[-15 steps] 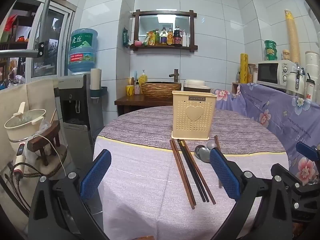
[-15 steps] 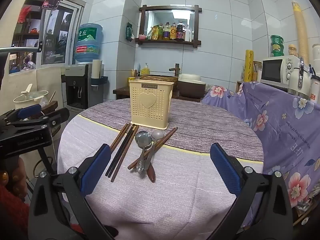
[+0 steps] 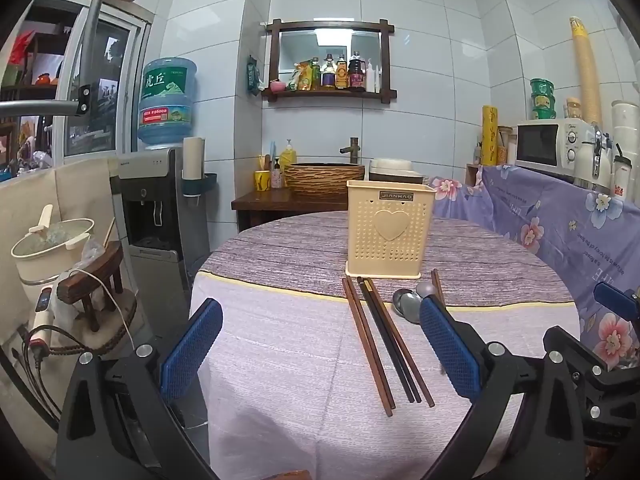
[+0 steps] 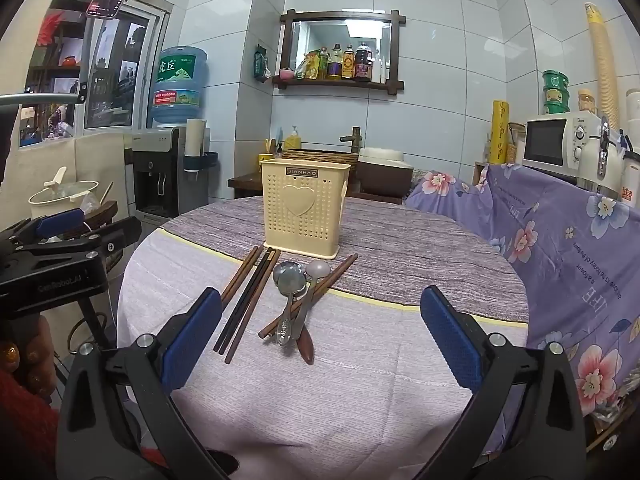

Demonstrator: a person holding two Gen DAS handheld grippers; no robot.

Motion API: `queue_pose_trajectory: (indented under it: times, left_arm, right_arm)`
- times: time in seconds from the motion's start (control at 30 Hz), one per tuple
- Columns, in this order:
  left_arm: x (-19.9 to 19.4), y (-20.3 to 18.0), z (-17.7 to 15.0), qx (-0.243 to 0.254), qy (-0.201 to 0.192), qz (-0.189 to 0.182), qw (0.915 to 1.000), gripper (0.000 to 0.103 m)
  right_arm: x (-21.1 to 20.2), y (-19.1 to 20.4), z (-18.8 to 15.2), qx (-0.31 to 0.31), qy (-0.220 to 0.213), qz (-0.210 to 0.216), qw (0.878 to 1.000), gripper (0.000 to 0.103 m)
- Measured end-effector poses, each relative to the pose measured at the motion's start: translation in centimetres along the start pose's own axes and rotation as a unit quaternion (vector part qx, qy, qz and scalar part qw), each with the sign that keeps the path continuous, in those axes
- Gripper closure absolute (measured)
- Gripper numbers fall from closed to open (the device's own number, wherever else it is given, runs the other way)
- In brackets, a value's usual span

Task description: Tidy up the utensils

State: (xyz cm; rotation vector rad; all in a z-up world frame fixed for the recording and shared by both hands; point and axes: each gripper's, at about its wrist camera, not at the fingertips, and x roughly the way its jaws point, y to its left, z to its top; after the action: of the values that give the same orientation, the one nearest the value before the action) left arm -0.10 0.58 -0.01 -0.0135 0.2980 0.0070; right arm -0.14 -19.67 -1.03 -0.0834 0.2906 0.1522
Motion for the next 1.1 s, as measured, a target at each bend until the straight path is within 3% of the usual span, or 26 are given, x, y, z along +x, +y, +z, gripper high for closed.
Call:
queue_pose_trajectory:
  times: [1.1]
  left_arm:
    - [0.10, -0.54, -0.20, 0.011, 0.004, 0.001, 0.9999, 0.005]
  right_arm:
    - [0.11, 0.07, -0.19, 0.000, 0.002, 0.002, 1.000, 0.005]
